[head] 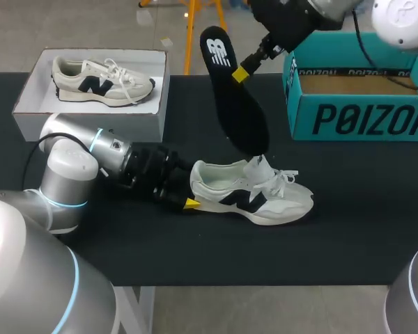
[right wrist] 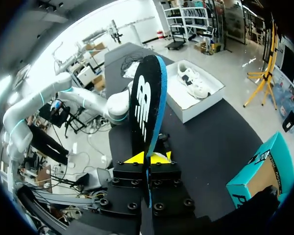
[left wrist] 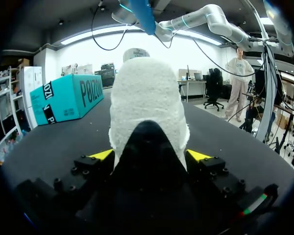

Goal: Take the shoe out of the shoebox, open the shoe tongue, remove and reinsert the insole, then place the shoe into the shoebox

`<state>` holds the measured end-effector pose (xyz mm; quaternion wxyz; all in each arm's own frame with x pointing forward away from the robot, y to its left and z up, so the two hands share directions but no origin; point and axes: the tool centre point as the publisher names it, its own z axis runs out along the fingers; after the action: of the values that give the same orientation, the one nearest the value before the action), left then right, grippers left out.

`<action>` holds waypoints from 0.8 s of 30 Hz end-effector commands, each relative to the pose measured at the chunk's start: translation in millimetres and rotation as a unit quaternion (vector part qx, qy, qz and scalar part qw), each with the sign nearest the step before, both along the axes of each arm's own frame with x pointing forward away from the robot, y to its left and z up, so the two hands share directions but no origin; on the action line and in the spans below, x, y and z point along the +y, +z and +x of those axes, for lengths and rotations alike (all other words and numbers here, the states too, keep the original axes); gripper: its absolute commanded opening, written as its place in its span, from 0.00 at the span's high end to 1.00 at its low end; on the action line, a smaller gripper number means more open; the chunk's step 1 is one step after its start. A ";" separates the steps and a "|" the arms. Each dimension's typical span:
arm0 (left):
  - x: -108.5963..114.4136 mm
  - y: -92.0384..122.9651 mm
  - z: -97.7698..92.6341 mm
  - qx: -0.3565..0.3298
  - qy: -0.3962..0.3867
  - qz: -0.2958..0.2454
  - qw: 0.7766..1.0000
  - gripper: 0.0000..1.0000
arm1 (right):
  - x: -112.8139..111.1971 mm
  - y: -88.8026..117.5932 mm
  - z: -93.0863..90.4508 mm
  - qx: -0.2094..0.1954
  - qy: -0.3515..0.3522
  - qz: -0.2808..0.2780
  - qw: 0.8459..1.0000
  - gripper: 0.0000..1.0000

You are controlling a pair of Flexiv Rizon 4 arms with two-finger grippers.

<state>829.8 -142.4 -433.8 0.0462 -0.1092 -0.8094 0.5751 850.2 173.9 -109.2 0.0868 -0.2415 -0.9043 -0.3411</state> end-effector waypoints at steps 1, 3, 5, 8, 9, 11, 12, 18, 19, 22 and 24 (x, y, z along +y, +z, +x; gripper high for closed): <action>-1.3 -1.8 0.7 0.001 -0.001 0.001 1.000 1.00 | -25.9 15.4 -36.7 -0.019 -0.036 0.063 0.997 1.00; -1.3 -1.8 0.7 0.001 -0.001 0.001 1.000 1.00 | -25.2 28.7 -44.2 -0.012 -0.027 0.085 0.996 1.00; -1.3 -1.8 0.7 0.001 -0.001 0.001 1.000 1.00 | -24.2 39.7 -50.3 -0.004 -0.029 0.097 0.995 1.00; -1.3 -1.8 0.7 0.001 -0.001 0.001 1.000 1.00 | -22.5 55.6 -58.4 0.003 -0.028 0.109 0.994 1.00; -1.3 -1.8 0.7 0.001 -0.001 0.001 1.000 1.00 | -22.3 60.7 -60.4 0.005 -0.028 0.113 0.993 1.00; -1.3 -1.8 0.7 0.001 -0.001 0.001 1.000 1.00 | -22.5 69.4 -64.4 0.008 -0.031 0.114 0.993 1.00; -1.3 -1.8 0.7 0.001 -0.001 0.001 1.000 1.00 | -22.4 73.0 -66.8 0.012 -0.029 0.118 0.992 1.00; -1.3 -1.8 0.7 0.001 -0.001 0.001 1.000 1.00 | -26.8 83.8 -81.9 0.019 -0.038 0.105 0.994 1.00; -1.3 -1.8 0.7 0.001 -0.001 0.001 1.000 1.00 | -28.1 85.3 -83.5 0.017 -0.039 0.103 0.994 1.00; -1.3 -1.8 0.7 0.001 -0.001 0.001 1.000 1.00 | -29.9 86.7 -83.9 0.015 -0.040 0.101 0.994 1.00; -1.3 -1.8 0.7 0.001 -0.001 0.001 1.000 1.00 | -30.0 86.1 -83.1 0.012 -0.042 0.103 0.994 1.00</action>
<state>829.8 -142.3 -433.9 0.0462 -0.1092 -0.8095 0.5751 768.5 144.4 -23.0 0.1104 -0.2714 -0.8529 -0.4321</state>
